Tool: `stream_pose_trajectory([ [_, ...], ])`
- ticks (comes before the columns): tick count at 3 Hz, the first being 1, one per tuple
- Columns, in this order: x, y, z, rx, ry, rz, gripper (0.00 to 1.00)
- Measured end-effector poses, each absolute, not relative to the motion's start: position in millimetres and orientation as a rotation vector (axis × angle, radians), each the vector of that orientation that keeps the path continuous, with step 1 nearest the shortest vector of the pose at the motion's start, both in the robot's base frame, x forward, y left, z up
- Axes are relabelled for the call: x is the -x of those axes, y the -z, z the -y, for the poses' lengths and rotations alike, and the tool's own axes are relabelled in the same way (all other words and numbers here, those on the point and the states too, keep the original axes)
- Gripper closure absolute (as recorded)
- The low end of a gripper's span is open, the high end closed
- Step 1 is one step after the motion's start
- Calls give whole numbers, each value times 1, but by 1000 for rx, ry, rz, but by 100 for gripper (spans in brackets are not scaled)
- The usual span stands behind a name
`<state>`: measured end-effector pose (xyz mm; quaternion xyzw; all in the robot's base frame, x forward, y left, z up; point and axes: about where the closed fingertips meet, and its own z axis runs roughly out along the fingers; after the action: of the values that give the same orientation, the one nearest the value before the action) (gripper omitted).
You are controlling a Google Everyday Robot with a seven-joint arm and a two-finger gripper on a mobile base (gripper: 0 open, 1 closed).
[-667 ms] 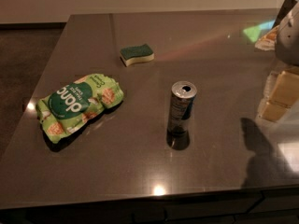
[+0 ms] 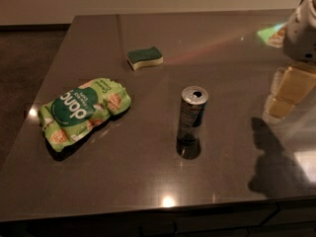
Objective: Move sponge near green rice chip bag
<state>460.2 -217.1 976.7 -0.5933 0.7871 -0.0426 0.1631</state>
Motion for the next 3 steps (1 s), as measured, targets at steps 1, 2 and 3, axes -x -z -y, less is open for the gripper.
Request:
stream_pose_trajectory([
  [1,-500,-970,212,1692,111,-2222,0],
  [2,-547,-962,201,1692,77,-2175,0],
  [3,-596,-954,187,1699,40,-2112,0],
])
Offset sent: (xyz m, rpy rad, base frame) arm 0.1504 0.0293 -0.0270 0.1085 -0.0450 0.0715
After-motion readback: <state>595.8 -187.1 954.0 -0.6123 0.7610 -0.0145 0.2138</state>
